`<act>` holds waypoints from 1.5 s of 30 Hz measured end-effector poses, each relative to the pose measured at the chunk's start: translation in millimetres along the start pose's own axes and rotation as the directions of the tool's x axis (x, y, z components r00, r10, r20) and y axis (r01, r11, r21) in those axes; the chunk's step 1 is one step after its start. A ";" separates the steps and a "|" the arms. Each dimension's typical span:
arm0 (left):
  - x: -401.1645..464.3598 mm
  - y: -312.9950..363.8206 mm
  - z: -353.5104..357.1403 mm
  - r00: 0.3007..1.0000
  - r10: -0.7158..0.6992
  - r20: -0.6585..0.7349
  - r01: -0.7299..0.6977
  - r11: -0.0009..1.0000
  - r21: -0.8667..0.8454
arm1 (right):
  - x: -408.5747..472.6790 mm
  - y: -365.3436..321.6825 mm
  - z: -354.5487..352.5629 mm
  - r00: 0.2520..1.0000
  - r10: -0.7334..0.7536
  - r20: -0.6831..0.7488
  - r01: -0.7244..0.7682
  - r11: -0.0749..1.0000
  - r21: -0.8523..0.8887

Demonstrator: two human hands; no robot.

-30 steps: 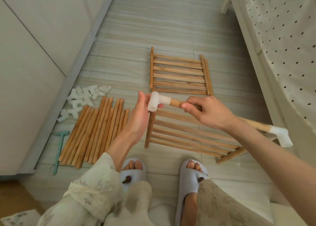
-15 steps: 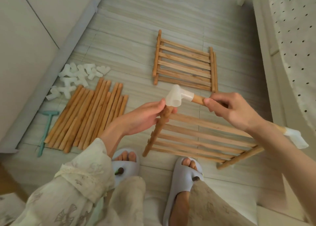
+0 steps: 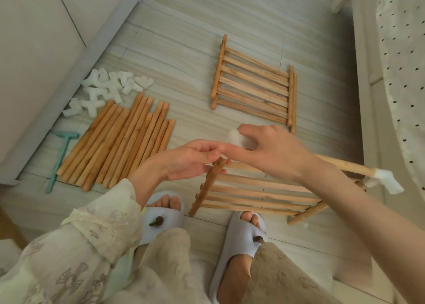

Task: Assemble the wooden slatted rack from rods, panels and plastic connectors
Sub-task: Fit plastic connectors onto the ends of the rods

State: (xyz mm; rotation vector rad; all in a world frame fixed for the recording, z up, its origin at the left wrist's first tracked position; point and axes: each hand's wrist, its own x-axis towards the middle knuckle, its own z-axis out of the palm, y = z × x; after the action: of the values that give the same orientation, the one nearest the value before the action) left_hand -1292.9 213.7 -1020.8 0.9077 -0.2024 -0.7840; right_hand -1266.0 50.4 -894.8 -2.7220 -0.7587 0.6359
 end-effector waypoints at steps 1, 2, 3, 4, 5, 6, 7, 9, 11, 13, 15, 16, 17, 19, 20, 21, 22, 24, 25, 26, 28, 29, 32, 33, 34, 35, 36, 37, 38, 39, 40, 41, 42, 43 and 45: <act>-0.8 -1.7 0.8 1.000 0.003 0.000 -0.003 1.000 -0.002 | 0.7 -1.3 -0.3 1.000 0.010 0.006 -0.010 1.000 0.014; -0.7 -3.4 2.3 1.000 0.009 -0.005 -0.009 1.000 0.001 | 1.0 -0.9 -1.2 1.000 0.024 0.003 -0.024 0.999 0.030; 0.5 -4.8 4.2 1.000 0.015 -0.016 -0.015 1.000 0.004 | 1.2 0.2 -1.7 0.999 0.044 -0.004 -0.043 0.998 0.043; 2.4 -5.9 6.7 0.999 0.018 -0.031 -0.018 1.000 0.005 | 0.9 1.1 -2.8 0.998 0.067 -0.011 -0.067 0.996 0.061; 4.8 -6.1 8.8 0.999 0.018 -0.045 -0.017 1.000 0.006 | 0.8 2.5 -3.1 0.996 0.087 -0.016 -0.085 0.993 0.078; 6.5 -5.5 10.6 0.998 0.013 -0.055 -0.013 1.000 0.002 | 0.4 3.4 -3.0 0.995 0.100 -0.020 -0.098 0.991 0.089; 7.5 -4.8 11.6 0.998 0.005 -0.059 -0.005 1.000 -0.007 | -0.8 3.5 -2.6 0.994 0.107 -0.022 -0.105 0.990 0.089; 7.1 -5.2 11.7 0.999 -0.002 -0.052 0.001 1.000 -0.019 | -2.8 3.4 -1.1 0.994 0.107 -0.026 -0.104 0.991 0.080; 5.7 -6.6 11.9 0.998 0.004 -0.056 -0.005 0.999 -0.031 | -3.3 2.6 0.1 0.995 0.098 -0.026 -0.096 0.992 0.076; 4.7 -7.6 13.7 0.997 0.007 -0.071 -0.010 0.999 -0.048 | -3.4 1.7 0.4 0.995 0.100 -0.024 -0.098 0.992 0.082; 4.3 -7.7 15.5 0.997 0.006 -0.071 -0.009 0.999 -0.042 | -3.8 0.7 -0.3 0.995 0.101 -0.023 -0.099 0.992 0.083; 4.1 -7.8 16.1 0.998 0.002 -0.068 -0.004 0.999 -0.038 | -4.3 0.3 -0.1 0.995 0.098 -0.017 -0.097 0.992 0.078; 3.4 -7.6 16.7 0.998 -0.003 -0.065 0.001 0.999 -0.033 | -4.9 -0.1 -0.1 0.996 0.093 -0.012 -0.092 0.993 0.074; 2.1 -7.5 17.2 0.998 -0.008 -0.068 0.006 1.000 -0.026 | -6.2 0.9 0.3 0.997 0.081 -0.011 -0.080 0.994 0.072; 1.3 -7.2 17.0 0.998 -0.007 -0.070 0.006 1.000 -0.020 | -7.0 1.7 0.7 0.997 0.073 -0.019 -0.071 0.995 0.067; -0.1 -6.7 16.8 0.997 -0.004 -0.071 0.003 1.000 -0.012 | -7.3 2.2 1.7 0.998 0.059 -0.027 -0.058 0.997 0.056; -1.5 -6.4 16.5 0.997 -0.001 -0.072 0.000 1.000 -0.010 | -7.6 2.7 2.8 0.999 0.042 -0.034 -0.041 0.998 0.043; -4.6 -6.0 15.4 0.998 -0.002 -0.068 0.001 1.000 -0.018 | -7.7 2.7 5.1 0.999 0.010 -0.042 -0.009 1.000 0.012; -5.6 -6.3 13.8 0.998 -0.001 -0.067 0.000 1.000 -0.019 | -7.4 2.4 6.0 0.999 -0.010 -0.049 0.010 1.000 -0.003; -6.3 -6.5 12.5 0.998 0.001 -0.067 -0.002 1.000 -0.019 | -7.0 2.7 6.8 0.998 -0.029 -0.060 0.028 0.999 -0.018; -7.2 -5.0 11.8 0.997 0.002 -0.078 -0.004 1.000 -0.030 | -6.2 2.9 7.8 0.995 -0.060 -0.084 0.057 0.998 -0.038; -6.8 -4.0 11.9 0.996 0.001 -0.091 -0.004 0.999 -0.037 | -5.9 3.7 8.2 0.992 -0.075 -0.100 0.071 0.997 -0.043; -2.8 -0.8 15.0 0.993 0.023 -0.115 -0.031 0.997 -0.070 | -5.2 6.0 5.7 0.979 -0.115 -0.170 0.104 0.992 -0.073; -1.5 1.3 17.3 0.992 0.041 -0.121 -0.051 0.996 -0.080 | -4.9 6.8 3.2 0.973 -0.124 -0.194 0.112 0.991 -0.074; -0.4 4.2 20.0 0.989 0.058 -0.135 -0.068 0.995 -0.070 | -4.4 7.3 -0.2 0.967 -0.131 -0.217 0.118 0.991 -0.069; 1.0 8.5 23.0 0.984 0.076 -0.159 -0.085 0.995 -0.051 | -4.2 7.3 -5.2 0.963 -0.128 -0.236 0.119 0.992 -0.052; 2.0 16.0 28.1 0.977 0.093 -0.191 -0.100 0.995 -0.025 | -4.3 7.6 -11.5 0.959 -0.121 -0.258 0.119 0.993 -0.025; 3.5 26.4 34.5 0.969 0.106 -0.222 -0.109 0.994 0.002 | -4.8 7.5 -19.1 0.953 -0.108 -0.282 0.117 0.993 0.013; 5.1 39.0 42.1 0.964 0.121 -0.238 -0.117 0.993 0.029 | -5.4 7.4 -28.0 0.946 -0.088 -0.311 0.111 0.992 0.055; 8.1 53.8 49.0 0.956 0.137 -0.259 -0.127 0.990 0.055 | -6.6 7.0 -38.0 0.937 -0.062 -0.344 0.103 0.990 0.100; 11.0 70.2 56.7 0.952 0.147 -0.270 -0.125 0.987 0.097 | -8.5 6.8 -48.4 0.926 -0.034 -0.377 0.098 0.984 0.151; 14.8 88.2 65.2 0.947 0.154 -0.281 -0.110 0.980 0.165 | -11.2 6.8 -58.9 0.912 -0.003 -0.410 0.100 0.972 0.214; 19.0 104.9 72.8 0.945 0.166 -0.281 -0.101 0.967 0.232 | -14.3 6.9 -69.0 0.897 0.031 -0.441 0.112 0.949 0.295; 23.4 119.4 80.0 0.943 0.177 -0.281 -0.090 0.951 0.295 | -17.3 8.8 -76.7 0.884 0.064 -0.464 0.129 0.918 0.374; 32.0 144.7 99.9 0.945 0.178 -0.274 -0.041 0.897 0.439 | -27.7 15.4 -87.0 0.865 0.121 -0.488 0.166 0.847 0.505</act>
State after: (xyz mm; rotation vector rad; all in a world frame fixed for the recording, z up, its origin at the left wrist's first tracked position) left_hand -1241.4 181.7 -852.7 1.4123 -0.1511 -0.4845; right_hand -1239.8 12.6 -814.5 -2.1908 -0.3969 0.0732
